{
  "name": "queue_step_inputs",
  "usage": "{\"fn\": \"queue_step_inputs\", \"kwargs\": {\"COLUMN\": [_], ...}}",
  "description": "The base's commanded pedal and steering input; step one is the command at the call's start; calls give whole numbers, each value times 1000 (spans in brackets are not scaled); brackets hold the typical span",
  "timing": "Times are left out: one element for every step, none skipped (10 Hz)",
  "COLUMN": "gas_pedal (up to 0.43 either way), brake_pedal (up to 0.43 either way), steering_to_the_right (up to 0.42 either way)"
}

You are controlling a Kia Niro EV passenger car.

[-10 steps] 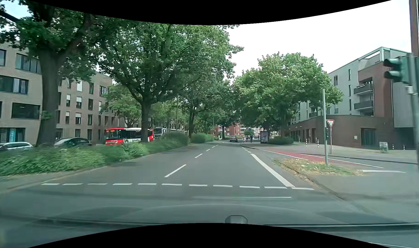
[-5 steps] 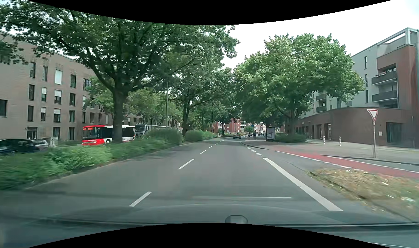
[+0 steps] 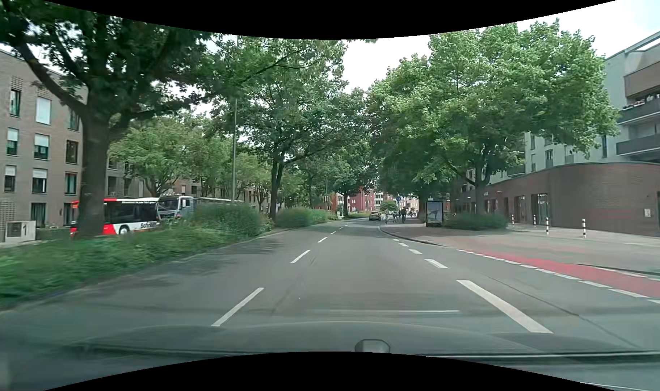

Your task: Follow the waypoints while adhering to traffic rules and regulations

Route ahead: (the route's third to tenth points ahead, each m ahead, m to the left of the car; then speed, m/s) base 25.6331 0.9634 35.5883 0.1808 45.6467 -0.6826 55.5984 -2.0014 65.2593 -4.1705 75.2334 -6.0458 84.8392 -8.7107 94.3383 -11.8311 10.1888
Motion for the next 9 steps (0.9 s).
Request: {"fn": "queue_step_inputs", "kwargs": {"gas_pedal": [150,150,138,130,130,130,130,130,138], "brake_pedal": [18,18,18,18,18,18,18,18,18], "steering_to_the_right": [8,8,8,8,7,7,7,7,7]}}
